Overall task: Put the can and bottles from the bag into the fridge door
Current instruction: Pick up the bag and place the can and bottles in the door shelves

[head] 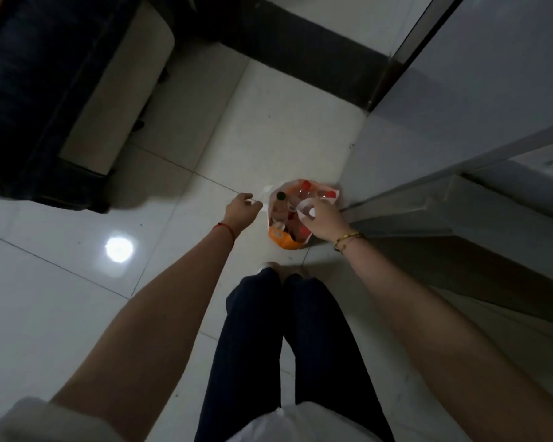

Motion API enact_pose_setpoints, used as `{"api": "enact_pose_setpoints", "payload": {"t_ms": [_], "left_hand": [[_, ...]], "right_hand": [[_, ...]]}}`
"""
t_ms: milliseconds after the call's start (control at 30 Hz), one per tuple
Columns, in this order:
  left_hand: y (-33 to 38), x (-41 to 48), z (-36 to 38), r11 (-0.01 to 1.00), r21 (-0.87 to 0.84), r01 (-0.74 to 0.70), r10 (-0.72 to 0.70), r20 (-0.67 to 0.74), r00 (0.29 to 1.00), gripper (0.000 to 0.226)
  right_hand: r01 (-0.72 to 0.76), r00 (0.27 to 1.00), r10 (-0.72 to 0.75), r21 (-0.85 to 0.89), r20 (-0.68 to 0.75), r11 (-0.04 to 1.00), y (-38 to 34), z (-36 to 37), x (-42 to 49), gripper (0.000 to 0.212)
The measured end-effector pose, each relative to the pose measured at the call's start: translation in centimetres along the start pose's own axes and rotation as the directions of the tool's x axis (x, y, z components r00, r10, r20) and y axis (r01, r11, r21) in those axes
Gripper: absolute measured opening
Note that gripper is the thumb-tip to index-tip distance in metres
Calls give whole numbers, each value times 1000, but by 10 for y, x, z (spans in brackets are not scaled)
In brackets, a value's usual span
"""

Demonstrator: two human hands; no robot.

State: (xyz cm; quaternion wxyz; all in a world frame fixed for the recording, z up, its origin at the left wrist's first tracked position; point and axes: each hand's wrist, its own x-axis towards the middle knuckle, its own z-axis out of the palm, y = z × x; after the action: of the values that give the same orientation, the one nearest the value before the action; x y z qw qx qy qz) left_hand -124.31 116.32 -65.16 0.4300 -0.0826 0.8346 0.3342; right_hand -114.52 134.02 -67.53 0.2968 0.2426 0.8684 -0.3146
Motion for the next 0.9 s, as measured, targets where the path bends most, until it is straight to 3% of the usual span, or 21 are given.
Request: {"api": "enact_pose_setpoints", "payload": {"t_ms": [233, 467, 633, 733, 833, 900], "left_hand": [[-44, 107, 57, 950, -232, 208, -189, 103, 977, 62], [-69, 168, 92, 829, -444, 340, -270, 215, 939, 64], [-77, 193, 103, 729, -571, 378, -258, 282, 924, 52], [-79, 199, 104, 677, -657, 331, -230, 239, 943, 39], [-73, 195, 97, 669, -715, 201, -166, 120, 979, 15], [-62, 187, 87, 564, -808, 173, -130, 120, 984, 8]], "right_hand": [[-19, 997, 20, 15, -72, 1000, 32, 56, 67, 17], [-57, 998, 56, -14, -37, 998, 58, 95, 125, 37], [-58, 998, 60, -135, 8, 989, 62, 110, 143, 42], [-88, 994, 97, -151, 52, 985, 68, 119, 148, 54], [-100, 991, 112, -156, 70, 983, 72, 119, 150, 36], [-55, 992, 78, -209, 104, 976, 69, 113, 142, 32]]}}
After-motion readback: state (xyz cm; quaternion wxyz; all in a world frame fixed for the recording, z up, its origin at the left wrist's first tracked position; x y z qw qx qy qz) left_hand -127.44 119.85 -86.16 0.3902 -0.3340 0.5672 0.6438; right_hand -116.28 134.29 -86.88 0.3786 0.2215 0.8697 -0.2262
